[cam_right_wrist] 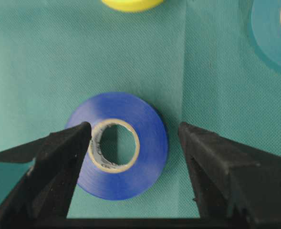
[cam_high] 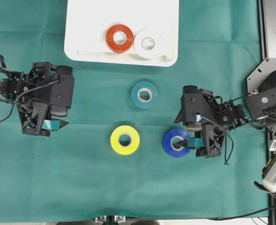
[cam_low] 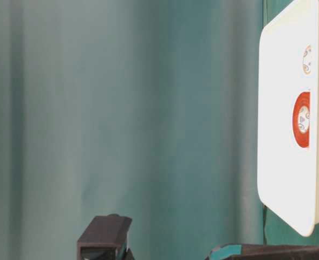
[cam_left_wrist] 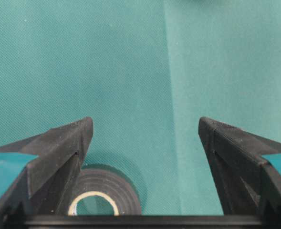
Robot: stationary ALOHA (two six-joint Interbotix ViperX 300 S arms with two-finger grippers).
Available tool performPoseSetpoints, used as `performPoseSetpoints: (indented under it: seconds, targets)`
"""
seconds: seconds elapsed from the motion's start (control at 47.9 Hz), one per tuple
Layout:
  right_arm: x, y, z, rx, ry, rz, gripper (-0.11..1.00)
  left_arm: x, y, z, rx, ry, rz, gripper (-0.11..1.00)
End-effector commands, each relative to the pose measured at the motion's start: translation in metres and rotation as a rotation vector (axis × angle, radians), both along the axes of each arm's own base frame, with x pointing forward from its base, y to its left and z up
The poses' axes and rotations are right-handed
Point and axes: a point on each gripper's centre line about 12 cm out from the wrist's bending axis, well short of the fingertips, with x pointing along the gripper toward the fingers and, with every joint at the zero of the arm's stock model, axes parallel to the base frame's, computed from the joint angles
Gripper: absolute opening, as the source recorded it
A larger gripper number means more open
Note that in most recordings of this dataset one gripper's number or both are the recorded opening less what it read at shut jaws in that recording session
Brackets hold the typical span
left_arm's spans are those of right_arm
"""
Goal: Put the tape alternately from left to right into the white case.
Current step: 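Lower the right gripper into the blue roll's hole and grasp it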
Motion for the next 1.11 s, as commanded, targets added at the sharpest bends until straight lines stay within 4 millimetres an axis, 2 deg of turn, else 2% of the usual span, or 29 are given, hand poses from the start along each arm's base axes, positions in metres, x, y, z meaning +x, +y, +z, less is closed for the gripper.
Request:
performPoseSetpoints:
  seconds: [0.0,0.459,0.876,0.98,1.085]
  targets:
    - [0.003,0.003,-0.002,-0.002,0.003,0.006,0.83,0.006,-0.002,0.010,-0.006,-0.035,-0.002,0.75]
    - [0.009,0.004,-0.031,-0.032,0.094,0.003,0.83,0.006,-0.002,0.010,-0.005,-0.036,-0.003,0.75]
    - [0.014,0.006,-0.032,-0.032,0.098,0.001,0.82,0.006,-0.002,0.010,-0.005,-0.036,-0.003,0.75]
    - [0.017,0.007,-0.030,-0.030,0.092,-0.001,0.74,0.006,-0.002,0.010,-0.005,-0.035,-0.003,0.75]
    - [0.020,0.008,-0.026,-0.026,0.082,0.001,0.48,0.005,-0.002,0.010,-0.005,-0.035,-0.003,0.75]
